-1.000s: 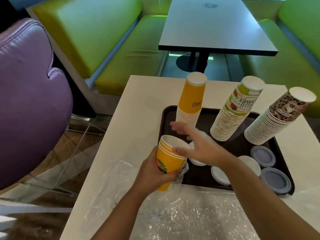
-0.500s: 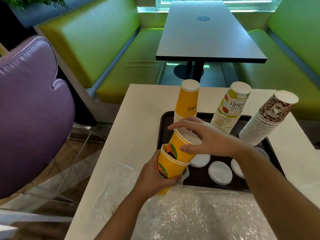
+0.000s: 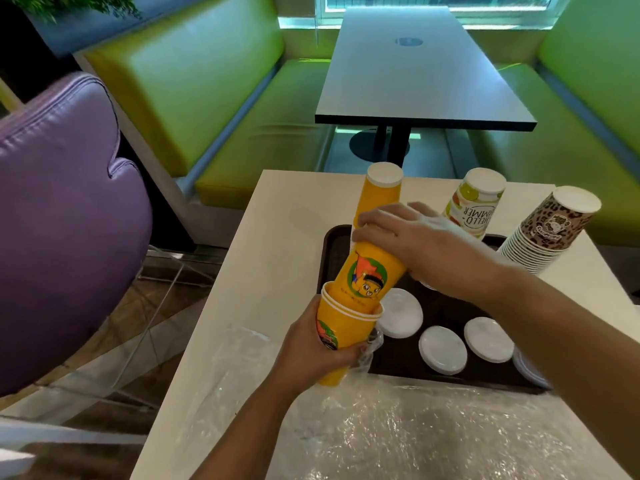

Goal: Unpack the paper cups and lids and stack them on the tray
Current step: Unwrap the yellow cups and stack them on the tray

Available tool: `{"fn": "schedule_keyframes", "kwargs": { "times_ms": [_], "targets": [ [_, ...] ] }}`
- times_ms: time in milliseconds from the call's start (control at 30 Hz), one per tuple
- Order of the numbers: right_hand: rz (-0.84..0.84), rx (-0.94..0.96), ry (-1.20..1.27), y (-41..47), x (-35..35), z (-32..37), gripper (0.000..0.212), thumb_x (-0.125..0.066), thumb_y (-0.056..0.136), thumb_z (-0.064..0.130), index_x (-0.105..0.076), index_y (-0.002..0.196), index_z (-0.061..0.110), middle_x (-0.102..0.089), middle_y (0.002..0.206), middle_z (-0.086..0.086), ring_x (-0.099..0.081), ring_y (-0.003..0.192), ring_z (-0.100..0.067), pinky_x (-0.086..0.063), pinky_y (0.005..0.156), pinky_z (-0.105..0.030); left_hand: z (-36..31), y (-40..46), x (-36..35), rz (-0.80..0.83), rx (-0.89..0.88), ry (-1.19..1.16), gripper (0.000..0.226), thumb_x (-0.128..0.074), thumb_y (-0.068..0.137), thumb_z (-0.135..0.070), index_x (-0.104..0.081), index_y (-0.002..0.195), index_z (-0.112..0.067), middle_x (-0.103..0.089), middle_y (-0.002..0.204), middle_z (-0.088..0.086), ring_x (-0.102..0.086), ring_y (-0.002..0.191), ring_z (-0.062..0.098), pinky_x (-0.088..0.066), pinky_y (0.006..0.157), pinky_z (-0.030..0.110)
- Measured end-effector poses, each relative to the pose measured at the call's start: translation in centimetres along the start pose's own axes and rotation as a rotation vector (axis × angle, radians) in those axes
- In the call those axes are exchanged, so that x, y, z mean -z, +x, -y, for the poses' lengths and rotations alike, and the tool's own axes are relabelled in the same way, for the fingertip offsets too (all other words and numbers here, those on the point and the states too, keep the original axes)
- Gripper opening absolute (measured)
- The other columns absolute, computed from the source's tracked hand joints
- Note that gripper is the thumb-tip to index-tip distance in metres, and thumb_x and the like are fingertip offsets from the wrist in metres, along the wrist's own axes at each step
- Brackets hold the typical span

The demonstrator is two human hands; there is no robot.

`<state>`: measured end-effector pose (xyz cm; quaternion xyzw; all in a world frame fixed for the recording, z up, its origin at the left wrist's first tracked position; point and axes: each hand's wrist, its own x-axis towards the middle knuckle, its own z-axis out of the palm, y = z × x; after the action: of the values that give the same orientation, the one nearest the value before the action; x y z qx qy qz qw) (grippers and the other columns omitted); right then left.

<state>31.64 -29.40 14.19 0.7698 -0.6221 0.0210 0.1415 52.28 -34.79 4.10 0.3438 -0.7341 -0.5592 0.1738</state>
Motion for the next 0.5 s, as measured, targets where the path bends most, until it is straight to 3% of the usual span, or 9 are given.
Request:
{"fn": "schedule_keyframes", "kwargs": {
  "times_ms": [167,267,400,500],
  "targets": [
    [-0.149,-0.142,0.082,1.8,-0.3,-2.5,0.086,-0.086,0.057,0.009,-0.044,0.132,0.023,-0.046,0.136,-0.005,-0.043,0.124,-0.029,-0.039,0.097,-0.051,0.4,0.5,0.5,-0.028,0.032,-0.018,0.073,-0.078,0.055,-0.041,-0.045,0.119,-0.04,-0.06,0.109,-0.018,-0.06,0.096,-0.003,-0.05,0.072,0.013],
    [-0.282,-0.322,0.327,3.2,-0.8,-3.5,0.084,-0.085,0.06,0.019,-0.042,0.132,0.026,-0.046,0.135,-0.004,-0.042,0.123,-0.028,-0.04,0.097,-0.05,0.3,0.7,0.5,-0.013,0.051,-0.006,0.076,-0.076,0.054,-0.044,-0.04,0.12,-0.043,-0.056,0.11,-0.02,-0.058,0.1,0.002,-0.048,0.074,0.013],
    [-0.463,-0.651,0.713,5.7,-1.7,-4.5,0.082,-0.085,0.064,0.026,-0.04,0.132,0.019,-0.049,0.127,-0.001,-0.046,0.114,-0.021,-0.042,0.086,-0.035,0.2,1.0,0.5,0.001,0.071,-0.011,0.069,-0.076,0.054,-0.045,-0.04,0.113,-0.046,-0.056,0.109,-0.021,-0.058,0.1,0.002,-0.048,0.073,0.013],
    [-0.466,-0.806,0.854,7.0,-3.1,-5.0,0.082,-0.083,0.068,0.034,-0.035,0.133,0.018,-0.047,0.121,0.007,-0.045,0.107,-0.012,-0.043,0.085,-0.031,0.3,1.3,0.6,0.005,0.077,-0.017,0.071,-0.076,0.054,-0.045,-0.04,0.115,-0.045,-0.057,0.111,-0.019,-0.058,0.101,0.003,-0.049,0.075,0.014]
  ]
}}
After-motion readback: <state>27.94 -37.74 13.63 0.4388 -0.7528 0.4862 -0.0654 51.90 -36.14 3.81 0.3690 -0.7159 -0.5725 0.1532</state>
